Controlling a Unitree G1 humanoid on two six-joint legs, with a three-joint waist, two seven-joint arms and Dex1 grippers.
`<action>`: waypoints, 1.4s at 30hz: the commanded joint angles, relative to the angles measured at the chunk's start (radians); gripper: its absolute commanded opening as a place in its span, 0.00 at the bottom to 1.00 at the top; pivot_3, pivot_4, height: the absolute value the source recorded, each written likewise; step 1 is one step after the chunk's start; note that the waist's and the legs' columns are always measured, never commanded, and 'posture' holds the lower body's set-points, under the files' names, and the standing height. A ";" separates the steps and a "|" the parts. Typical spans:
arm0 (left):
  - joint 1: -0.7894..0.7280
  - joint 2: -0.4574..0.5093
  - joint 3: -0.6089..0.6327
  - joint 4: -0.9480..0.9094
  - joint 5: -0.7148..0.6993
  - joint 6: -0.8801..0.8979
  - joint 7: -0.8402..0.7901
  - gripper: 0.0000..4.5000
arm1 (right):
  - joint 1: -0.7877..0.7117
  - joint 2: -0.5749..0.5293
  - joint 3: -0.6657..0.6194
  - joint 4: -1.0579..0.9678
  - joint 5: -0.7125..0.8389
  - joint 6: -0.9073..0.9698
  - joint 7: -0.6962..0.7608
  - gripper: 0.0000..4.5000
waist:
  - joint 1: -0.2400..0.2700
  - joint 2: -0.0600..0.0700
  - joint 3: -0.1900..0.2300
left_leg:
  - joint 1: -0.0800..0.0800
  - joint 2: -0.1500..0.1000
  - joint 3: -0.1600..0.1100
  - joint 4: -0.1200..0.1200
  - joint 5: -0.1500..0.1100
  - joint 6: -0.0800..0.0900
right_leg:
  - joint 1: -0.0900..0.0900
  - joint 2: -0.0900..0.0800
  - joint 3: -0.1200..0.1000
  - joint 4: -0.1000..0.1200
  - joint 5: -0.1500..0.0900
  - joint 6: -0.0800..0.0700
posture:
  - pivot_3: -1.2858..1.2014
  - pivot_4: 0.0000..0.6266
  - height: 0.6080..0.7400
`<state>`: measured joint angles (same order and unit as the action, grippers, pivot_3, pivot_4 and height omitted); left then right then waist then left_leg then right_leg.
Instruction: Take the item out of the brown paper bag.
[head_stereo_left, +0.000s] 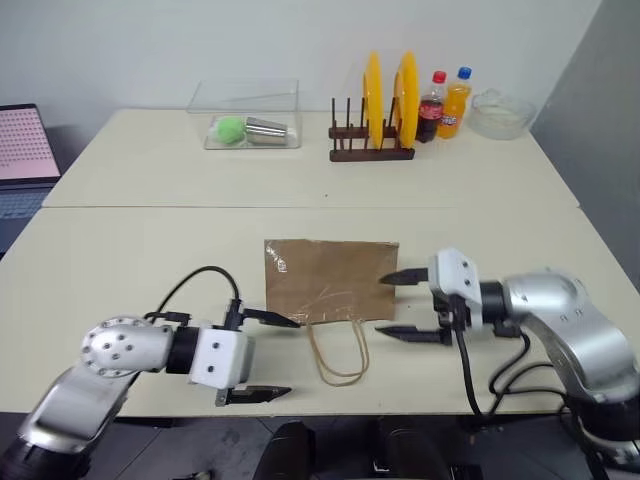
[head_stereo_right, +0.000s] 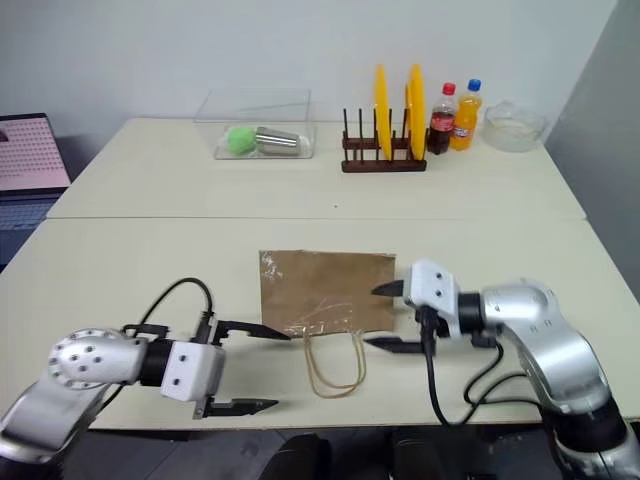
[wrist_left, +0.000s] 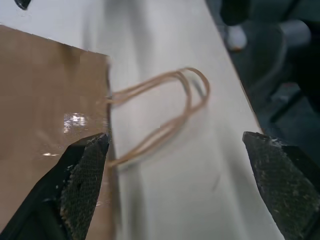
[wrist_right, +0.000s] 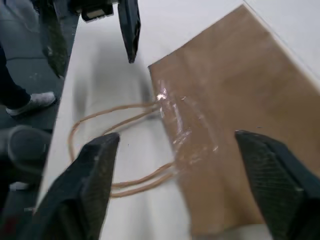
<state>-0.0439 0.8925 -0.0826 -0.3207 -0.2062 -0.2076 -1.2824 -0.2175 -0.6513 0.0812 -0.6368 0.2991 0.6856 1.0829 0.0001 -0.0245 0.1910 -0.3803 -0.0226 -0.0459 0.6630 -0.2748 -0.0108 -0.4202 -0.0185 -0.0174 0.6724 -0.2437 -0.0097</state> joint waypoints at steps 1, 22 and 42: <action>-0.095 -0.039 -0.071 0.111 0.059 -0.141 -0.029 1.00 | 0.078 -0.008 0.003 -0.137 0.022 0.054 -0.097 0.98 | 0.000 0.000 0.000 | 0.000 0.000 0.000 0.000 0.000 0.000 | 0.000 0.000 0.000 0.000 0.000 0.000 | 0.52 0.24 1.00; -0.306 -0.244 -0.262 0.382 0.161 -0.342 0.014 0.65 | 0.287 -0.095 -0.093 -0.260 0.128 0.123 -0.273 0.99 | -0.001 -0.001 -0.001 | -0.001 0.000 0.000 0.001 0.000 0.000 | 0.004 0.000 -0.001 -0.009 0.003 0.006 | 0.52 0.24 1.00; -0.498 -0.354 -0.154 0.267 -0.110 0.252 0.114 0.00 | 0.266 -0.216 -0.086 -0.362 0.186 0.079 -0.292 0.99 | -0.002 -0.002 -0.001 | 0.000 -0.001 -0.003 0.002 0.000 0.000 | 0.008 0.000 -0.003 -0.011 0.003 0.007 | 0.52 0.24 1.00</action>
<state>-0.5266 0.5486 -0.2617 -0.0283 -0.2894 0.0120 -1.1837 0.0663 -0.8515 -0.0253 -0.9576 0.4945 0.7929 0.7847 -0.0022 -0.0264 0.1902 -0.3800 -0.0235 -0.0489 0.6645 -0.2748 -0.0104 -0.4121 -0.0180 -0.0206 0.6615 -0.2403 -0.0028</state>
